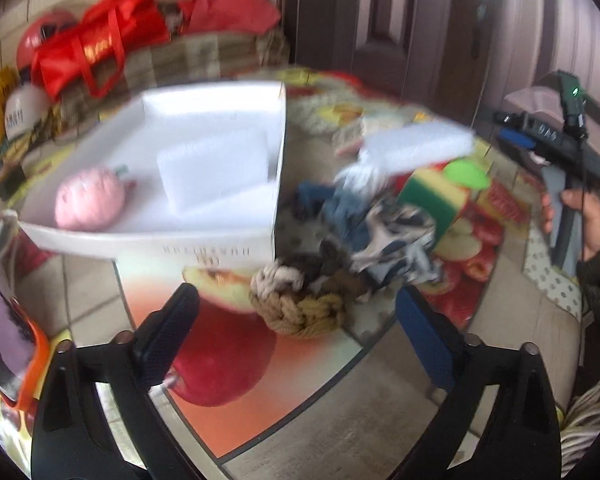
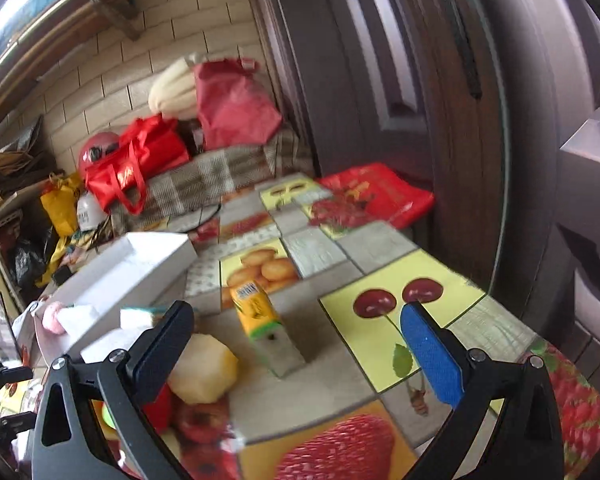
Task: Organize soft objects
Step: 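Grasp the braided rope knot with the left tool while the right tool grasps the yellow juice box, then carry the rope knot and juice box into the white box and release both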
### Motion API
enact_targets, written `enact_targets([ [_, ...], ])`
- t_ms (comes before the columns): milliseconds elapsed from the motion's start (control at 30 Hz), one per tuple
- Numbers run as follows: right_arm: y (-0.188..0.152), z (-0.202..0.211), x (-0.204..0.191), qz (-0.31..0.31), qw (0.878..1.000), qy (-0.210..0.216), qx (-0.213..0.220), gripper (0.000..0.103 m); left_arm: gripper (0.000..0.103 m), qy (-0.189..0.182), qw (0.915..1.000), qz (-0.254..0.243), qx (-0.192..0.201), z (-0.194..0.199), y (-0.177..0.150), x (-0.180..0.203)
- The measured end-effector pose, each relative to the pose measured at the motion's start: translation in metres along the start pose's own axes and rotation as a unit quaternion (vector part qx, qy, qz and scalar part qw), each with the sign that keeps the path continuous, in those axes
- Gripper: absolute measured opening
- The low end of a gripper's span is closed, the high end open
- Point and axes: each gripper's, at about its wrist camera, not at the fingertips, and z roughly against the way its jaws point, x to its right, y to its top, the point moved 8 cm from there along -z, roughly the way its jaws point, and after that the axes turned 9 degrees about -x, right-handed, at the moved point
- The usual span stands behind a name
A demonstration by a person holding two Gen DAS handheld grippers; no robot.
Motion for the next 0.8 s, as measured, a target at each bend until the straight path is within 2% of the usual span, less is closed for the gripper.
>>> enact_targets([
  [133, -0.002, -0.017, -0.002, 0.011, 0.999, 0.014, -0.035, 0.103, 0.082, -0.006, 0.9996, 0.0, -0.027, -0.011, -0.001, 0.002],
  [333, -0.003, -0.039, -0.027, 0.06, 0.996, 0.024, -0.067, 0.094, 0.082, -0.004, 0.9991, -0.008, -0.042, -0.018, 0.002, 0.002],
  [400, -0.001, -0.054, -0.031, 0.065, 0.994, 0.027, -0.089, 0.084, 0.082, 0.0, 0.9989, -0.01, -0.046, -0.022, 0.008, 0.0],
  [467, -0.004, -0.069, -0.032, 0.065, 0.99, 0.032, -0.12, 0.063, 0.082, 0.005, 0.9987, -0.015, -0.049, -0.025, 0.01, -0.001],
  [500, -0.008, -0.077, -0.032, 0.066, 0.987, 0.037, -0.142, 0.056, 0.081, 0.008, 0.9986, -0.018, -0.05, -0.025, 0.01, 0.0],
  [533, -0.011, -0.08, -0.033, 0.065, 0.985, 0.043, -0.154, 0.042, 0.072, 0.011, 0.9985, -0.021, -0.049, -0.025, 0.01, 0.001],
  [567, -0.012, -0.08, -0.032, 0.062, 0.985, 0.049, -0.156, 0.032, 0.062, 0.013, 0.9986, -0.022, -0.047, -0.024, 0.01, 0.002],
  [633, -0.01, -0.074, -0.029, 0.056, 0.987, 0.054, -0.143, 0.025, 0.05, 0.007, 0.9988, -0.025, -0.042, -0.023, 0.01, 0.003],
  [667, -0.009, -0.069, -0.026, 0.053, 0.988, 0.052, -0.134, 0.025, 0.047, 0.006, 0.9989, -0.025, -0.04, -0.022, 0.01, 0.003],
  [800, -0.005, -0.049, -0.018, 0.032, 0.994, 0.053, -0.093, 0.025, 0.042, 0.008, 0.9991, -0.026, -0.031, -0.017, 0.008, 0.003],
])
